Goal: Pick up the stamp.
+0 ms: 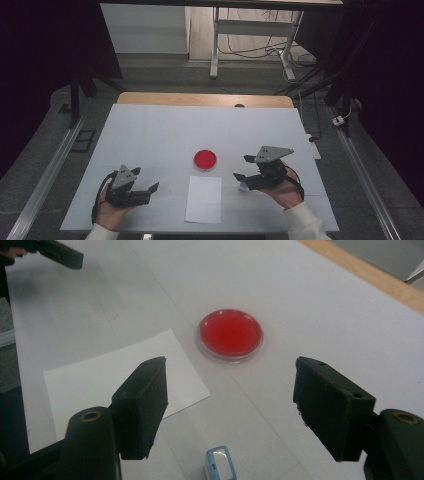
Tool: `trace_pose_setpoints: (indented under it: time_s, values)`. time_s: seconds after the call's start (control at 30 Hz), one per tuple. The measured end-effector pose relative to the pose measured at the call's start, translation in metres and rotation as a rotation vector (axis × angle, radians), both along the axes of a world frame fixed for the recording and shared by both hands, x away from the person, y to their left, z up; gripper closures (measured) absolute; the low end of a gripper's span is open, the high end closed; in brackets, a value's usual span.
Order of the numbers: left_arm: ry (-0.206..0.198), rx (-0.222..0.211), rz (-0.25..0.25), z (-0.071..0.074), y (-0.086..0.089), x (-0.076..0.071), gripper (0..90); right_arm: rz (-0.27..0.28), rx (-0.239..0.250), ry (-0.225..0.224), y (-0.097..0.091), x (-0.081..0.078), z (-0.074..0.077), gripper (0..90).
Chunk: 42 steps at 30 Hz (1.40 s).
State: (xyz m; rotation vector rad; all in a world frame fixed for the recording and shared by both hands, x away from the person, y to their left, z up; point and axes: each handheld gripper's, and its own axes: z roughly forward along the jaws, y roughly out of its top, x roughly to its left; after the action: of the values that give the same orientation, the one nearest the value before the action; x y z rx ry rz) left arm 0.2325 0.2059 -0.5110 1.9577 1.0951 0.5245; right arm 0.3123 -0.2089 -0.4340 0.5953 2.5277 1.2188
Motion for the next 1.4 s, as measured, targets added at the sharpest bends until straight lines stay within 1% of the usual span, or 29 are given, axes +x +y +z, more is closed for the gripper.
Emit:
trace_pose_setpoints:
  time_s: [0.03, 0.07, 0.13, 0.17, 0.2, 0.27, 0.33, 0.5, 0.53, 0.7, 0.83, 0.87, 0.9, 0.97, 1.07, 1.1, 1.13, 1.17, 1.2, 1.23, 1.27, 1.3, 1.4]
  values:
    - [0.000, 0.001, 0.000, 0.000, 0.000, 0.000, 17.0, 0.000, 0.000, 0.000, 0.000, 0.000, 0.000, 29.1]
    - [0.003, 0.003, 0.000, -0.001, 0.000, 0.000, 17.0, 0.001, 0.003, 0.015, 0.000, 0.001, -0.007, 29.2]
    - [0.004, 0.005, 0.000, -0.002, 0.000, 0.000, 17.1, 0.008, -0.037, 0.036, 0.001, 0.003, -0.015, 28.8]
    - [0.006, 0.010, 0.000, -0.002, -0.001, 0.000, 17.1, 0.008, -0.037, 0.036, 0.001, 0.003, -0.015, 28.8]
    - [0.006, 0.010, -0.002, -0.003, -0.001, 0.000, 17.1, 0.008, -0.055, 0.046, 0.000, 0.004, -0.020, 28.8]
    - [0.007, 0.014, -0.002, -0.003, -0.001, 0.000, 17.2, 0.007, -0.056, 0.052, 0.000, 0.005, -0.021, 28.8]
    - [0.008, 0.015, -0.003, -0.003, -0.002, 0.000, 17.2, 0.008, -0.072, 0.054, -0.002, 0.005, -0.024, 28.8]
    - [0.008, 0.020, -0.003, -0.004, -0.002, 0.000, 17.2, 0.005, -0.090, 0.072, -0.005, 0.007, -0.029, 29.6]
    - [0.009, 0.019, -0.004, -0.004, -0.002, 0.000, 17.2, 0.005, -0.105, 0.079, -0.006, 0.007, -0.033, 30.4]
    - [0.009, 0.021, -0.003, -0.005, -0.002, 0.000, 17.3, 0.016, -0.129, 0.097, -0.007, 0.006, -0.040, 34.1]
    - [0.011, 0.022, -0.007, -0.005, -0.002, 0.000, 17.3, 0.026, -0.145, 0.092, -0.006, 0.005, -0.043, 39.9]
    - [0.010, 0.023, -0.006, -0.006, -0.002, 0.000, 17.3, 0.026, -0.145, 0.092, -0.006, 0.005, -0.043, 39.9]
    - [0.010, 0.024, -0.006, -0.006, -0.002, 0.000, 17.3, 0.030, -0.155, 0.089, -0.005, 0.003, -0.044, 43.0]
    - [0.010, 0.025, -0.005, -0.005, -0.001, 0.000, 17.3, 0.034, -0.166, 0.087, -0.006, 0.003, -0.044, 45.6]
    - [0.012, 0.026, -0.007, -0.006, -0.001, 0.001, 17.4, 0.037, -0.171, 0.086, -0.007, 0.002, -0.045, 50.5]
    - [0.013, 0.026, -0.009, -0.006, -0.001, 0.001, 17.4, 0.037, -0.171, 0.086, -0.007, 0.002, -0.045, 50.5]
    - [0.013, 0.027, -0.009, -0.006, -0.001, 0.001, 17.4, 0.039, -0.177, 0.086, -0.007, 0.002, -0.046, 54.0]
    - [0.013, 0.027, -0.009, -0.006, -0.002, 0.001, 17.4, 0.040, -0.181, 0.084, -0.008, 0.001, -0.046, 55.6]
    - [0.013, 0.028, -0.009, -0.006, -0.002, 0.001, 17.4, 0.040, -0.181, 0.084, -0.008, 0.001, -0.046, 55.6]
    - [0.013, 0.028, -0.009, -0.006, -0.002, 0.001, 17.4, 0.042, -0.185, 0.085, -0.008, 0.001, -0.047, 59.8]
    - [0.014, 0.026, -0.011, -0.006, -0.002, 0.001, 17.4, 0.042, -0.185, 0.085, -0.008, 0.001, -0.047, 59.8]
    - [0.016, 0.028, -0.011, -0.007, -0.002, 0.001, 17.4, 0.047, -0.186, 0.089, -0.008, 0.001, -0.047, 65.9]
    - [0.017, 0.030, -0.012, -0.007, -0.002, 0.001, 17.4, 0.058, -0.189, 0.085, -0.009, 0.001, -0.047, 73.5]
